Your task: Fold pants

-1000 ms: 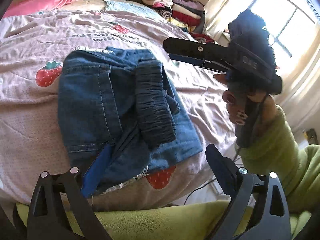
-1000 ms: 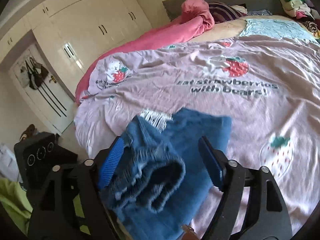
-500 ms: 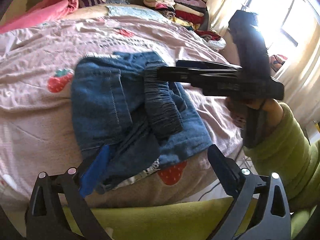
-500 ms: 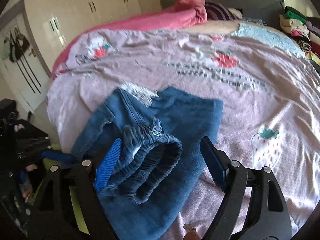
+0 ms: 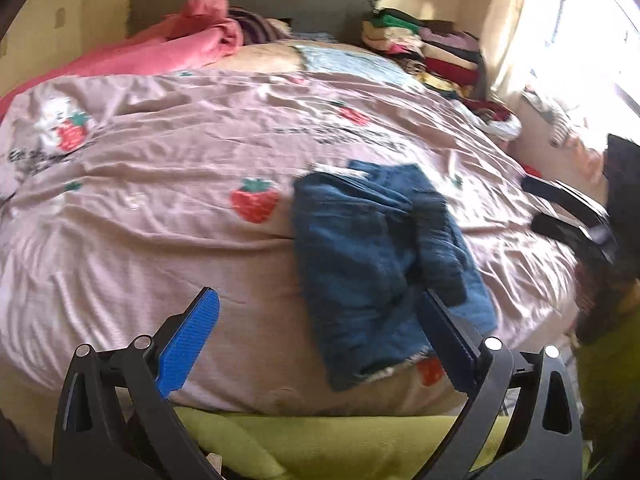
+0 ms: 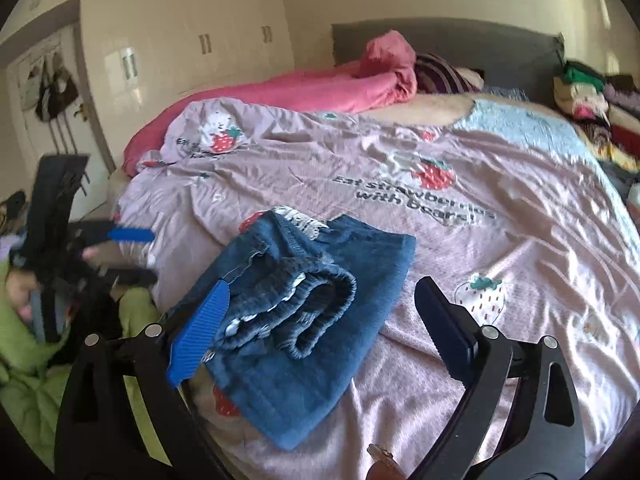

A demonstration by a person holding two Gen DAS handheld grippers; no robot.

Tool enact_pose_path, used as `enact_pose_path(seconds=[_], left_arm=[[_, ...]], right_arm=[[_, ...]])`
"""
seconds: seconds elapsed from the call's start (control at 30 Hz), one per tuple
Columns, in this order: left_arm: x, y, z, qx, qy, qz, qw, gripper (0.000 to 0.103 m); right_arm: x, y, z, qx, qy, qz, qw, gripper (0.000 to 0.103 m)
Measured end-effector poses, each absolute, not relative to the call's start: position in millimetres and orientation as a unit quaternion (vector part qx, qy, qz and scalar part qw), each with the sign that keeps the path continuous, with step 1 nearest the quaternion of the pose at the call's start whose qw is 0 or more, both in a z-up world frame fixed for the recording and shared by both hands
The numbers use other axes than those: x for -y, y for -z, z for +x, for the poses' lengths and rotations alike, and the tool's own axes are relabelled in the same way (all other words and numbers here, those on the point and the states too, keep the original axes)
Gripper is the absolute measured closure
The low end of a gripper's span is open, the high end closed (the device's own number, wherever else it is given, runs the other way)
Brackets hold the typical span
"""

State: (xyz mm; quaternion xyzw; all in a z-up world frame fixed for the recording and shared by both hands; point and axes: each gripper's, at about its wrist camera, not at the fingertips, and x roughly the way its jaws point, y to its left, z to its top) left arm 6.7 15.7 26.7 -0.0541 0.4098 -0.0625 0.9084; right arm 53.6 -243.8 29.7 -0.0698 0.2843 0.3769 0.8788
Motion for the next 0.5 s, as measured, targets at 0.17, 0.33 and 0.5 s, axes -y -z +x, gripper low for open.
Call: enact_pose_path(seconds=[0.17, 0.33, 0.5], left_arm=[[-25, -32, 10, -0.411, 0.036, -0.051, 0.91, 0.005], [-30, -33, 23, -0.412, 0.036, -0.058, 0.909, 0.005], [-39, -23, 51, -0.436, 0.045, -0.088, 0.895, 0.005]], right_arm=[[234, -33, 27, -0.267, -0.409, -0.109, 0.866, 0.015], [209, -24, 1, -0.263, -0.454, -0.156, 0.837, 0.015], [184, -11, -17, -0.266, -0.498, -0.184, 0.804, 0.023]])
